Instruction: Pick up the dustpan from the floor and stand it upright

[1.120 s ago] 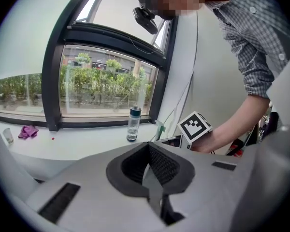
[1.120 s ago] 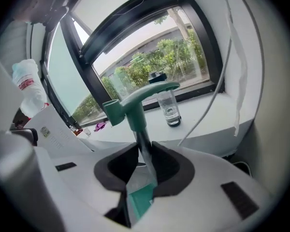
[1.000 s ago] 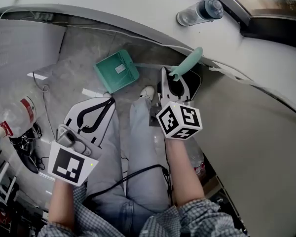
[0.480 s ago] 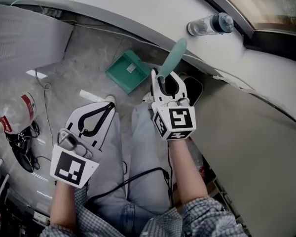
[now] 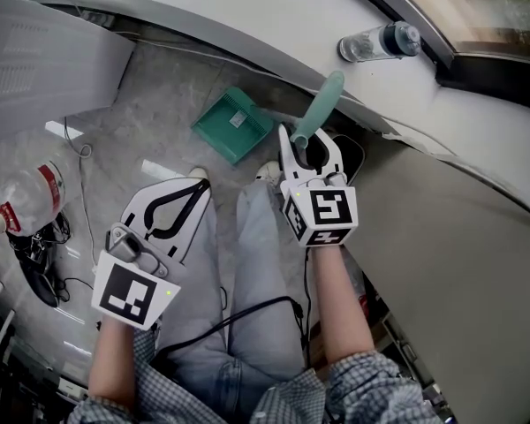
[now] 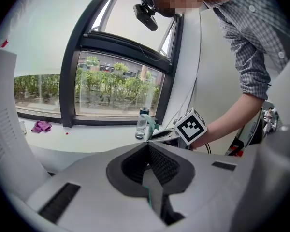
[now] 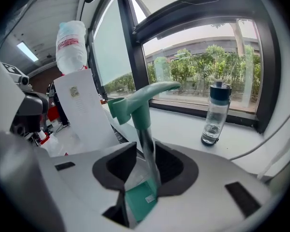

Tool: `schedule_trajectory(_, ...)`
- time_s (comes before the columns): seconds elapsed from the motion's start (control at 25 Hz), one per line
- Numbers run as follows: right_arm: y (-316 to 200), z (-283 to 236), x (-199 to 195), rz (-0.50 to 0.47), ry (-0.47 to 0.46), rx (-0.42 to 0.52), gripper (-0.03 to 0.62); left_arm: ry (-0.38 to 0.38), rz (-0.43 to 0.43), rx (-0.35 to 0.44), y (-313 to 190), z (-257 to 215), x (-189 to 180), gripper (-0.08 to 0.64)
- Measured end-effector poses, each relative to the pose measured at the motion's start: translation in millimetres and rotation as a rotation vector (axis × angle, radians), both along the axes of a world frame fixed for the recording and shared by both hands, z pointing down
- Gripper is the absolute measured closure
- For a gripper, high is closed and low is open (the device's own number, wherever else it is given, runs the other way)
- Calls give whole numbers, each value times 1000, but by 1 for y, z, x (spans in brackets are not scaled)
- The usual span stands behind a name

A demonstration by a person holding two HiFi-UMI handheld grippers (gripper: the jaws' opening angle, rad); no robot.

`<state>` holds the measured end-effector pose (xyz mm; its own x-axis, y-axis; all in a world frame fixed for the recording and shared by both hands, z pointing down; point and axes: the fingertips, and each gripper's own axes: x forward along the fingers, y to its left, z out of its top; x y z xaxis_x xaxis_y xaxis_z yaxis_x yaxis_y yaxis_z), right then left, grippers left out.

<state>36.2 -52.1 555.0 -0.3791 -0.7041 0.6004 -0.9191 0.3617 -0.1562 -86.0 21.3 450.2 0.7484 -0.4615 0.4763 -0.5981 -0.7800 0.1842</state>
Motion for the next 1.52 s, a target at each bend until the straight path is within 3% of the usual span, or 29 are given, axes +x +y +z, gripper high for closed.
schedule_trajectory(0.12,8,7,-1,1,2,-43,419,7,10,-1,1,-1,3,554)
schedule_trajectory(0.28,25,12,1,38,-16,-87,414,11,31,12,0,-5,5,554)
schedule_trajectory(0.52,42,-2,21,195,-116,-100,583,0,38,13,-2,-14,0,554)
schedule_trajectory(0.68,44,-32,26,198,-138,-70,584,-8,40,34,-6,-35,-4,554)
schedule_trajectory(0.84,42,-73,26,165,-137,-35,584,-1,-24,0,-9,-64,-14,554)
schedule_trajectory(1.2,50,-178,33,166,-225,61,584,105,-127,62,-8,-154,-33,554)
schedule_trajectory(1.52,67,-245,41,161,-241,118,584,119,-158,134,5,-219,-43,554)
